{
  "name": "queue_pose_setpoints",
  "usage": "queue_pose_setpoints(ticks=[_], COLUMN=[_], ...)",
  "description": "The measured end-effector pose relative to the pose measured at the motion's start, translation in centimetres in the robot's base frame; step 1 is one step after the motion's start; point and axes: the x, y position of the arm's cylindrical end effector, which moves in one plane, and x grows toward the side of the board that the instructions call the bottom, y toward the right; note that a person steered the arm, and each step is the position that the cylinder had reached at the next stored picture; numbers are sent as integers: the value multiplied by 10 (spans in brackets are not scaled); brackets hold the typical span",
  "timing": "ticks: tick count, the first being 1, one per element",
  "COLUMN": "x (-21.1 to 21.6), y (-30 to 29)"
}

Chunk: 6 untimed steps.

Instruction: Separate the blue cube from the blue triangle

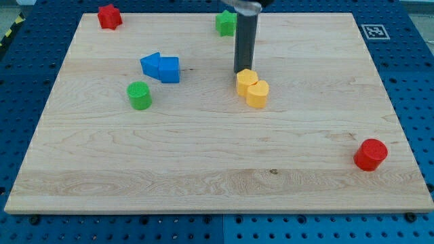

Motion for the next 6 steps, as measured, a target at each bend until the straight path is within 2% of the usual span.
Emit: queue_pose_setpoints(ticks=[2, 4, 6], x=[34, 36, 33], y=[0, -52, -129])
